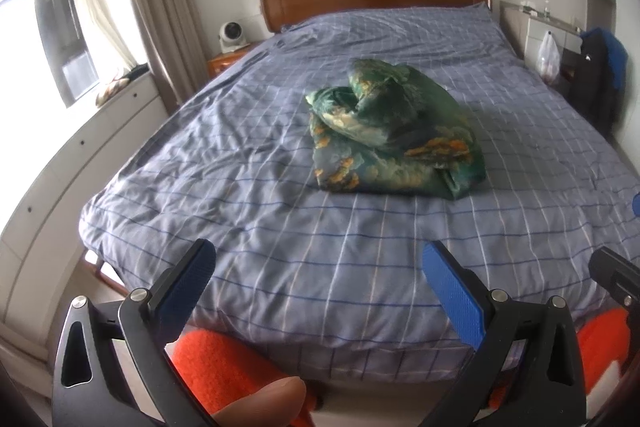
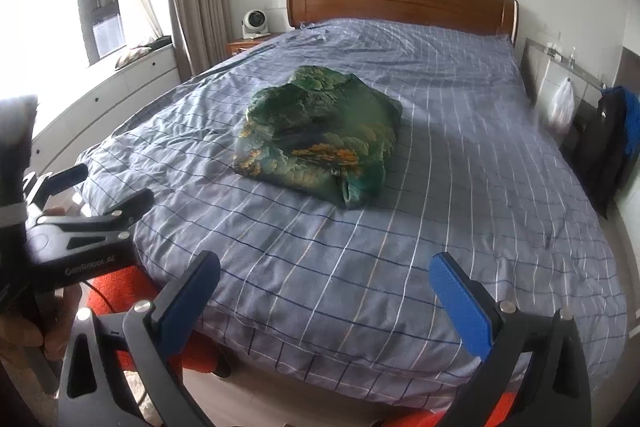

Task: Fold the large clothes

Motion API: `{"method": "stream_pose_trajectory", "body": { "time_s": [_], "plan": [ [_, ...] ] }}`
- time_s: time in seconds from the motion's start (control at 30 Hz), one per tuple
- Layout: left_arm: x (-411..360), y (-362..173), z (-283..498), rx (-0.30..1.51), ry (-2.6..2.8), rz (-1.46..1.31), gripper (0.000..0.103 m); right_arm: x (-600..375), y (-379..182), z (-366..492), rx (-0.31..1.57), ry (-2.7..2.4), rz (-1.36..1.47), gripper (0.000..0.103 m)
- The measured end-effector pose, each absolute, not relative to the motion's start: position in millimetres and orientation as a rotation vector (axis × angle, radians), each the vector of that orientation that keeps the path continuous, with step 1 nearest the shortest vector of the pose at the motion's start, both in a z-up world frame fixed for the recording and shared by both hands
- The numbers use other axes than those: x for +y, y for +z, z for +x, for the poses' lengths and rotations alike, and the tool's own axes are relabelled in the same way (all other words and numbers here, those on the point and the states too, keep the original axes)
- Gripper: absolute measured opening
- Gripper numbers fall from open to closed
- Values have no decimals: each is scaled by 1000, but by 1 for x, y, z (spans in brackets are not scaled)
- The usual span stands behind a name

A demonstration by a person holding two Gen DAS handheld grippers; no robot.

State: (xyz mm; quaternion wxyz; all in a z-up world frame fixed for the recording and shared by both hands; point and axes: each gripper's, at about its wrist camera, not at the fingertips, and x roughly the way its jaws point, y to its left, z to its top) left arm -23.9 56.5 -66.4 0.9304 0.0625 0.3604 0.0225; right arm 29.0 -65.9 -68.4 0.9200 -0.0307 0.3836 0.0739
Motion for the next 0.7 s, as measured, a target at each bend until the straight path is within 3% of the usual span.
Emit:
{"method": "stream_pose_trajectory", "body": {
  "time_s": [0.7],
  "plan": [
    [49, -78, -27, 744, 11, 151, 103, -53, -81, 27, 798, 36, -100, 103]
  ]
}}
